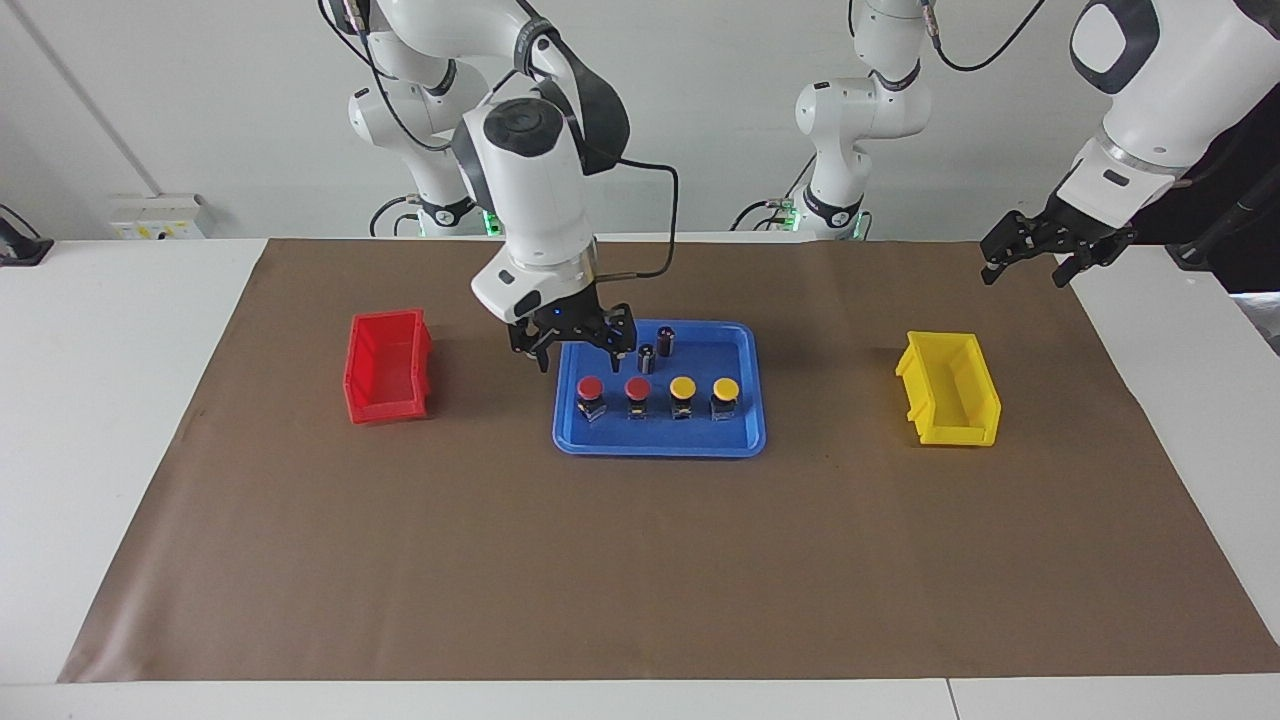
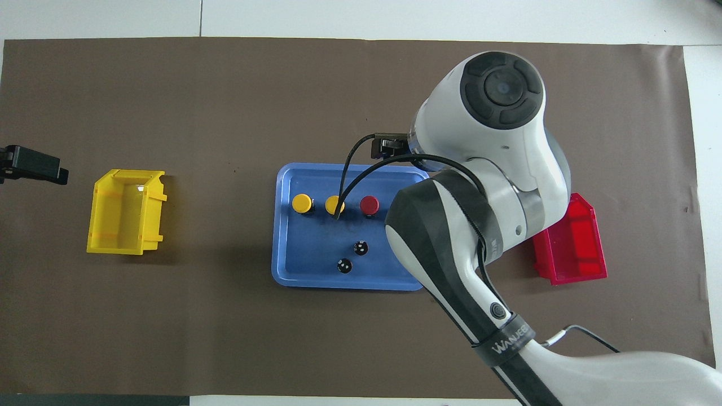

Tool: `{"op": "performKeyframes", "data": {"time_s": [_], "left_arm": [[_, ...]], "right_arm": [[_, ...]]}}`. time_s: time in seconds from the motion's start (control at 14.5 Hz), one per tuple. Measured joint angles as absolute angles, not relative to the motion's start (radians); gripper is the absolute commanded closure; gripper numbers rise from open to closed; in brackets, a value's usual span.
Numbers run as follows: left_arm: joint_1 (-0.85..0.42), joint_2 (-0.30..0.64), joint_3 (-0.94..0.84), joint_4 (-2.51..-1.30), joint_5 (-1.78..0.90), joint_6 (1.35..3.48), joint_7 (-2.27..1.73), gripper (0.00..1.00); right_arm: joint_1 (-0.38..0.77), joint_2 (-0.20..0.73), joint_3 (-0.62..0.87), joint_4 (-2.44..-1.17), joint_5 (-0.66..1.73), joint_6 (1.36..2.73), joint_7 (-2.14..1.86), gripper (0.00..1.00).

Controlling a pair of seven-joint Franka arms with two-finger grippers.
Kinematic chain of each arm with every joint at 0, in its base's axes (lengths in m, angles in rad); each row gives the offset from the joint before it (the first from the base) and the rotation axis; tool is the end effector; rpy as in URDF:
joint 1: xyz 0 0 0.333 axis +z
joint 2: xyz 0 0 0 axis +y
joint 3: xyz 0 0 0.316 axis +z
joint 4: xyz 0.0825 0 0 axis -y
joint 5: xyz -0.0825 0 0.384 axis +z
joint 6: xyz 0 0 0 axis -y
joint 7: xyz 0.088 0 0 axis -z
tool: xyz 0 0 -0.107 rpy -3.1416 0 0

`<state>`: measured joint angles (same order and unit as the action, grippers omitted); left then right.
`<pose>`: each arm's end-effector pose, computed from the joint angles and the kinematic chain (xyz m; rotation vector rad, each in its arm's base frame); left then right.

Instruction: Sort red and yellow buttons by color

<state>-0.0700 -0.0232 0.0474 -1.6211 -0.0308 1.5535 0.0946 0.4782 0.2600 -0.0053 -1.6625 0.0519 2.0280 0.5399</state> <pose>0.5442 -0.0153 0.6121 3.1021 -0.1818 -0.0672 0.5760 0.2984 0.4653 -3.0451 0.1329 -0.1064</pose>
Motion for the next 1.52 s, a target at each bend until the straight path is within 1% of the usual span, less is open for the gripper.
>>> {"op": "performKeyframes", "data": {"time_s": [0.14, 0.21, 0.35, 0.41, 0.69, 1.04, 1.52], "left_arm": [[-0.07, -0.025, 0.047, -1.629, -0.031, 1.555, 0.094, 0.0], [-0.07, -0.028, 0.047, -1.636, -0.031, 1.559, 0.094, 0.0], [-0.072, -0.04, 0.044, -1.669, -0.031, 1.595, 0.09, 0.0], [-0.073, -0.048, 0.04, -1.69, -0.031, 1.615, 0.08, 0.0], [-0.081, -0.057, -0.054, -1.754, -0.031, 1.688, -0.073, 0.0], [-0.098, -0.043, -0.222, -1.85, -0.031, 1.833, -0.331, 0.0], [-0.099, 0.077, -0.383, -1.894, 0.006, 1.962, -0.549, 0.0]], "right_arm": [[0.494, 0.217, -0.005, -1.816, 0.054, 2.149, 0.54, 0.0], [0.496, 0.193, -0.005, -1.878, 0.054, 2.187, 0.54, 0.01], [0.495, 0.155, -0.008, -1.952, 0.054, 2.215, 0.54, 0.09], [0.495, 0.145, -0.008, -1.969, 0.054, 2.218, 0.54, 0.12], [0.495, 0.156, -0.009, -1.996, 0.054, 2.282, 0.539, 0.23], [0.5, 0.232, -0.008, -2.003, 0.054, 2.362, 0.539, 0.29], [0.505, 0.237, -0.007, -2.015, 0.054, 2.363, 0.529, 0.33]]}}
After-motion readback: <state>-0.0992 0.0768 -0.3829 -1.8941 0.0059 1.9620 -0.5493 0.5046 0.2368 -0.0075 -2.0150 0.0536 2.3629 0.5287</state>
